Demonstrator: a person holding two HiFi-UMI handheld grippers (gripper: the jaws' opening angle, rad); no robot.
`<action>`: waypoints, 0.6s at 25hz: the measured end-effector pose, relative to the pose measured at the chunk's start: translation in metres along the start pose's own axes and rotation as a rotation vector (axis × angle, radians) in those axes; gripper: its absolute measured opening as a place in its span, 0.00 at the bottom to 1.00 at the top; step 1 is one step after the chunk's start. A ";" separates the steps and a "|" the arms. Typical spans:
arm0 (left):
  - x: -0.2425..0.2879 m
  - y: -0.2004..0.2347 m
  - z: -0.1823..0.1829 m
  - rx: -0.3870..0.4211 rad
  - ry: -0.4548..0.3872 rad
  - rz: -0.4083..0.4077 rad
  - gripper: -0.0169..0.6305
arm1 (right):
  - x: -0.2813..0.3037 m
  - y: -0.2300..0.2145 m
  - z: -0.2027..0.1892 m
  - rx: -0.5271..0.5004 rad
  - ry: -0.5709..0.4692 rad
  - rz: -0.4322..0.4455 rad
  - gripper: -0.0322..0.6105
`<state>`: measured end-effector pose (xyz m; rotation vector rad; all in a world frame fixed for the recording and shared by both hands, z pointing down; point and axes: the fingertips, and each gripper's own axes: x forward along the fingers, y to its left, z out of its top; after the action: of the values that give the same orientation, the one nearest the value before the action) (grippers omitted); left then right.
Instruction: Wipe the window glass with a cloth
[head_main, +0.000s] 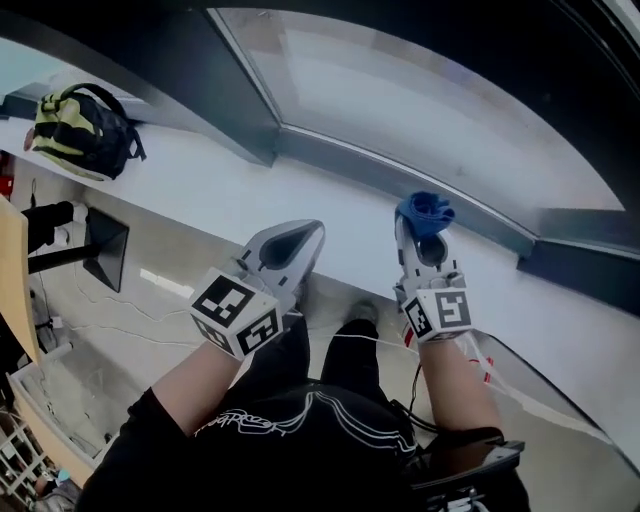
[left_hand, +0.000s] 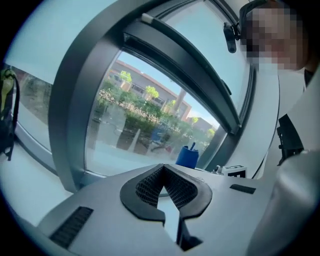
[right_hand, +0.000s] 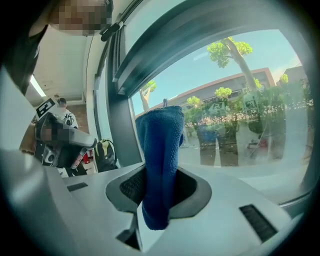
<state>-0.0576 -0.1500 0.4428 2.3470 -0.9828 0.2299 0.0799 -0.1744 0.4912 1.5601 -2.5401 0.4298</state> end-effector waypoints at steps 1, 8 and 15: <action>-0.013 0.018 0.000 -0.007 -0.003 0.015 0.03 | 0.016 0.017 -0.004 -0.004 0.010 0.020 0.19; -0.085 0.121 -0.001 -0.045 0.005 0.108 0.03 | 0.130 0.107 -0.026 -0.052 0.047 0.116 0.19; -0.111 0.184 0.003 -0.008 0.009 0.153 0.03 | 0.222 0.149 -0.042 -0.047 0.045 0.137 0.19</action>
<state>-0.2655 -0.1887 0.4823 2.2628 -1.1584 0.2955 -0.1558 -0.2875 0.5619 1.3505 -2.6123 0.4127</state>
